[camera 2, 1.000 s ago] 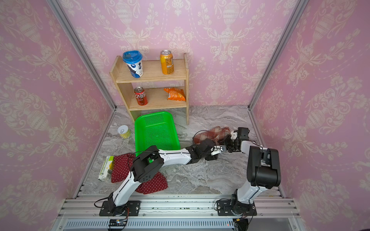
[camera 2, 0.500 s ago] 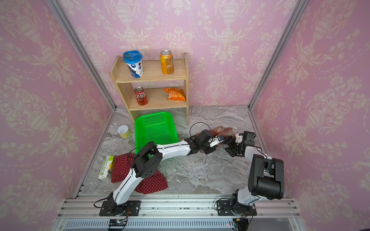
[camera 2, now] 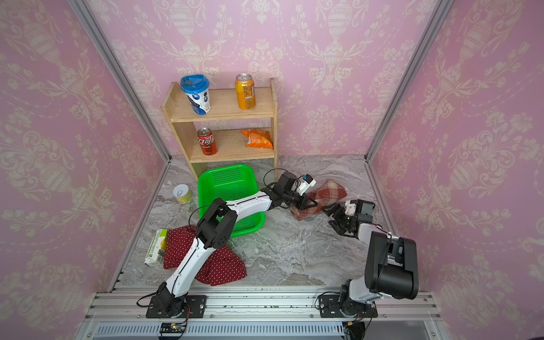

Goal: Roll up the skirts
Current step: Roll the skirt at the center of the board.

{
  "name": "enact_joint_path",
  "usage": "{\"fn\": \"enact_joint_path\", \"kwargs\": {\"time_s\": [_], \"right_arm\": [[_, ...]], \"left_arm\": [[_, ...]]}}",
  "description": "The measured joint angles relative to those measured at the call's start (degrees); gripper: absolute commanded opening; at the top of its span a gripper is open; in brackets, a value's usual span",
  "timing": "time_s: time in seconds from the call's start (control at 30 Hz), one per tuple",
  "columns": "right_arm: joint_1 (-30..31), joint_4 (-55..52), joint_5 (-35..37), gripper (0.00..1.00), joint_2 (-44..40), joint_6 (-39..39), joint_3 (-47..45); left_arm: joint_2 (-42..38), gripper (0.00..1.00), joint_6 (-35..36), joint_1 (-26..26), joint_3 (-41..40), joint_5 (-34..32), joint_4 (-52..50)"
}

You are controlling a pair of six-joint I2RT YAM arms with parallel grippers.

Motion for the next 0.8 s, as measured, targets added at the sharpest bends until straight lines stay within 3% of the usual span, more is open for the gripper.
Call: {"fn": "enact_joint_path", "kwargs": {"time_s": [0.27,0.53,0.6,0.7,0.8], "right_arm": [[0.83,9.99,-1.25,0.83,6.10,3.69,-0.02],[1.16,18.51,-2.51,0.58,12.24,5.75,0.59],[1.25,20.52,-3.30,0.46,13.38,6.21,0.79],[1.51,22.80,-4.37,0.21,14.16,7.06,1.11],[1.86,23.91,-4.83,0.00,14.40,6.99,1.18]], "left_arm": [[2.64,0.00,-12.57,0.48,-0.07,3.89,8.15],[6.14,0.00,-22.67,1.25,0.52,6.29,14.45],[6.27,0.00,-23.98,1.29,0.52,6.32,14.71],[6.27,0.04,-24.48,1.33,0.50,6.12,14.62],[6.27,0.23,-24.33,1.36,0.20,5.66,14.38]]}}
